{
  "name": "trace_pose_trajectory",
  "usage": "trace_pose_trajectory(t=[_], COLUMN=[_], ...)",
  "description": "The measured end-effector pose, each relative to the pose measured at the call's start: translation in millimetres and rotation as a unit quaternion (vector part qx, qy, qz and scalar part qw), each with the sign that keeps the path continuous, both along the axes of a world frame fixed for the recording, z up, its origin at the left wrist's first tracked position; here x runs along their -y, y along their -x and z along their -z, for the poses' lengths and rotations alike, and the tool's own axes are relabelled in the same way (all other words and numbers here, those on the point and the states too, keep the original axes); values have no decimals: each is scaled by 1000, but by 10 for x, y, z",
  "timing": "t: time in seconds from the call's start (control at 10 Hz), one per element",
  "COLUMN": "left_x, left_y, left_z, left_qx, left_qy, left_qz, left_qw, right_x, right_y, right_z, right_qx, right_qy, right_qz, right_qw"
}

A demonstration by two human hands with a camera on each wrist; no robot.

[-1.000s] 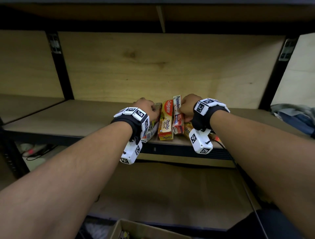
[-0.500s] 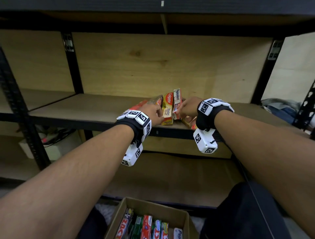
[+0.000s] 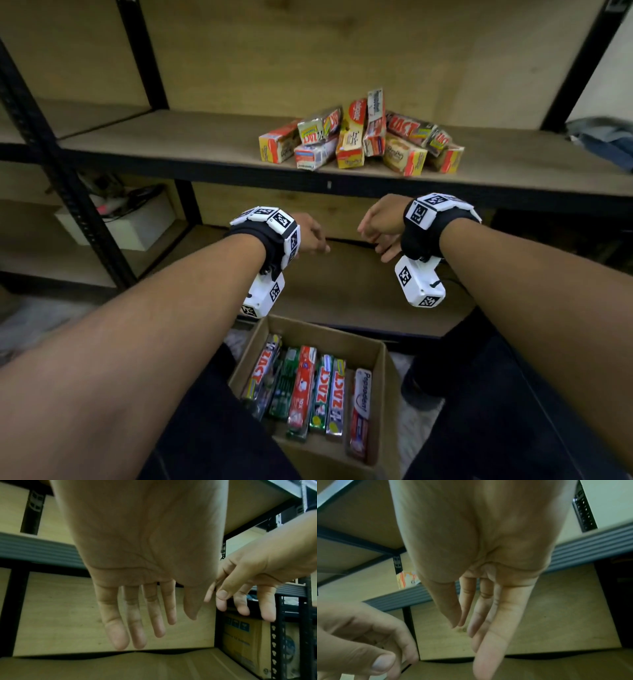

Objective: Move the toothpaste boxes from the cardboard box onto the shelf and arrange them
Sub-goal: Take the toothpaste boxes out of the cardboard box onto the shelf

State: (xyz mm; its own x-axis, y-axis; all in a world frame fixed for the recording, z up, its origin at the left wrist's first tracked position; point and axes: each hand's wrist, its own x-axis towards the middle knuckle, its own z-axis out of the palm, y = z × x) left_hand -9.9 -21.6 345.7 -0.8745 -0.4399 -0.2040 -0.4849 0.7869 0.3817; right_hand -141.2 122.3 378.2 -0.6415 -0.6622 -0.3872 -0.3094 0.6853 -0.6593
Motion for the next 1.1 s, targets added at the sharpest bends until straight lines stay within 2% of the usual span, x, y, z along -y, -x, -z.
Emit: trace_pose_trajectory(t=[0.3,0.4,0.6,0.9,1.0,1.1], left_x=[167,213,237,257,413,420], left_y=[17,30,90,118,140,104], left_z=[1006,1328,1946,2662,3177,3358], left_qx=[55,74,154,209,218,227], left_qy=[-130,-155,-167,-180,-194,-197], left_qz=[-39,-46,-42,-67,-97,-104], left_qw=[989,984,973,959,952,948], right_x=[129,168,207,295,259,234], right_y=[114,157,148,214,176,91], right_z=[1185,1574,2232,3169,3494,3776], right_qx=[64,54,112,98,107,130], right_qy=[-98,-126,-158,-240,-222,-218], right_qz=[-18,-42,-22,-90,-69,-39], right_qw=[993,990,981,962,967,966])
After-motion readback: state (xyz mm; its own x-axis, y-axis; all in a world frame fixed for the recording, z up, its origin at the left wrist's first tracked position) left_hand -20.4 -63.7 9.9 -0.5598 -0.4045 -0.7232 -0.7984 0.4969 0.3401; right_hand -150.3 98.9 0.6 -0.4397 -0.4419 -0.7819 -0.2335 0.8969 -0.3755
